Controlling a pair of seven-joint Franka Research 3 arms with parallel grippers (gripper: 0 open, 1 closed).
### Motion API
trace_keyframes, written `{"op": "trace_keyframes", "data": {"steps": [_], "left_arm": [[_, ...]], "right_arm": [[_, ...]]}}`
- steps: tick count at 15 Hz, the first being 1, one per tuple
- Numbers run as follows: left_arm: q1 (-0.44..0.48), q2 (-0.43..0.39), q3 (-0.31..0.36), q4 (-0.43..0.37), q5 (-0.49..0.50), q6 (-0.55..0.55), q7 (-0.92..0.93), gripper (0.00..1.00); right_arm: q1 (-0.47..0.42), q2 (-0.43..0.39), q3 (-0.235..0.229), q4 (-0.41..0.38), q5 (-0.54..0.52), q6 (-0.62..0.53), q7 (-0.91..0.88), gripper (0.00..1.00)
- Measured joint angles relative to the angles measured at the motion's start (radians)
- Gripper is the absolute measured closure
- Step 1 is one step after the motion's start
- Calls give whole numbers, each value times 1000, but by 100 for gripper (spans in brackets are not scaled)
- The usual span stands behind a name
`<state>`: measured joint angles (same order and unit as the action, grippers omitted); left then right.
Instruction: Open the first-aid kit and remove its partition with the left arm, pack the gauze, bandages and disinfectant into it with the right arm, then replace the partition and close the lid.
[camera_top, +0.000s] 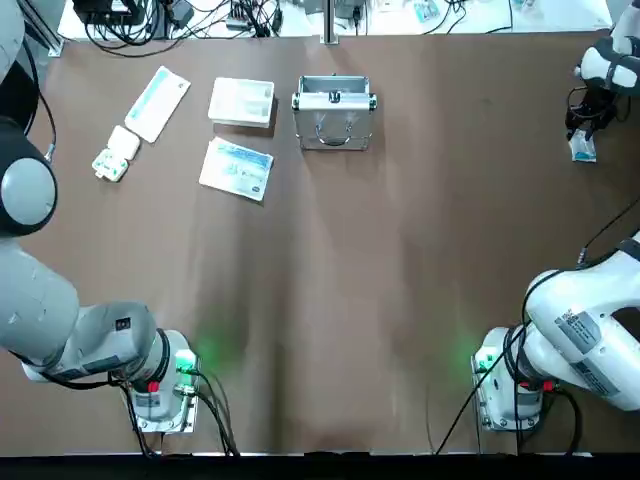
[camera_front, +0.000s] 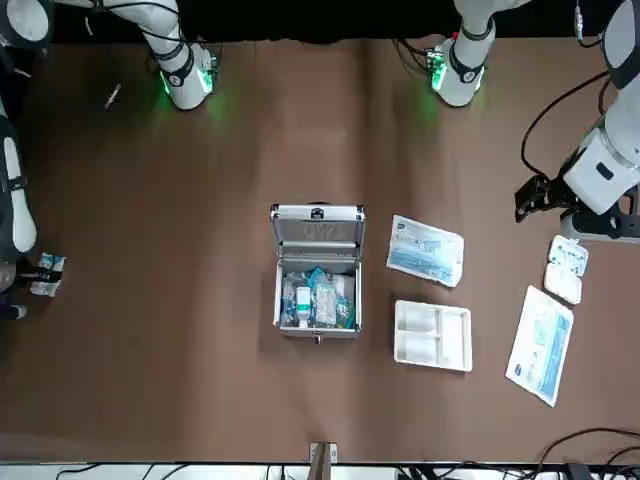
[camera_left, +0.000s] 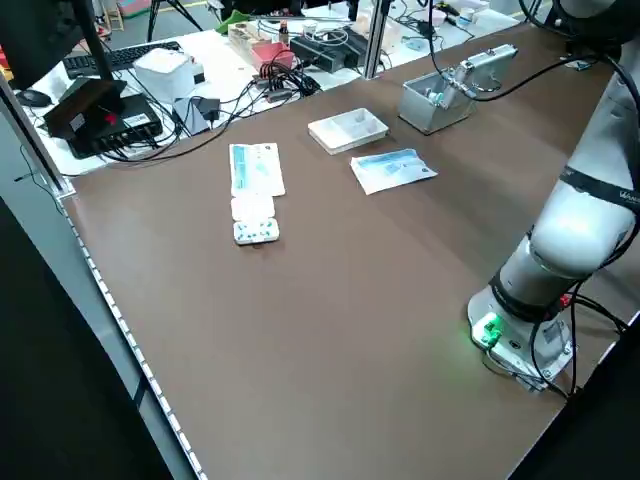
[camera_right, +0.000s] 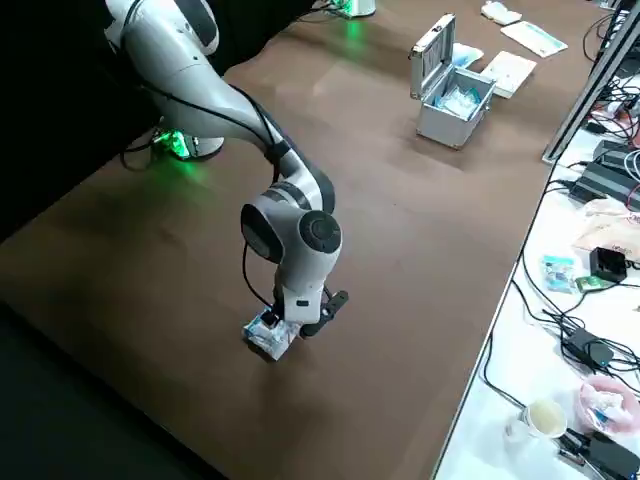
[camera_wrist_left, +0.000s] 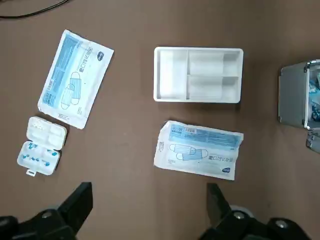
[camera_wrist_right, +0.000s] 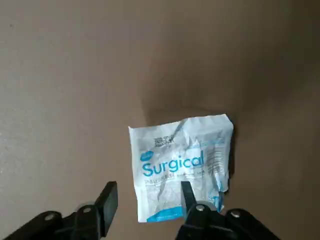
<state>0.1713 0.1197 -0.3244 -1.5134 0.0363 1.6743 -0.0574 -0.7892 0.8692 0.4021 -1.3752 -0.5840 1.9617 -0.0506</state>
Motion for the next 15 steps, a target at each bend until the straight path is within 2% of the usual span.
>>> {"op": "trace_keyframes", "data": {"steps": [4, 6, 9, 15], "left_arm": [[0, 0, -3, -1, 0, 0, 0, 0], [0, 0, -10, -2, 0, 0, 0, 0], [0, 0, -16, -3, 0, 0, 0, 0], [0, 0, -17, -6, 0, 0, 0, 0]], "right_arm": [[84, 0, -90, 0, -24, 0, 2, 41], [103, 0, -116, 1, -50, 0, 3, 42], [105, 0, -124, 2, -76, 0, 3, 46], [130, 0, -125, 2, -80, 0, 32, 44]]}}
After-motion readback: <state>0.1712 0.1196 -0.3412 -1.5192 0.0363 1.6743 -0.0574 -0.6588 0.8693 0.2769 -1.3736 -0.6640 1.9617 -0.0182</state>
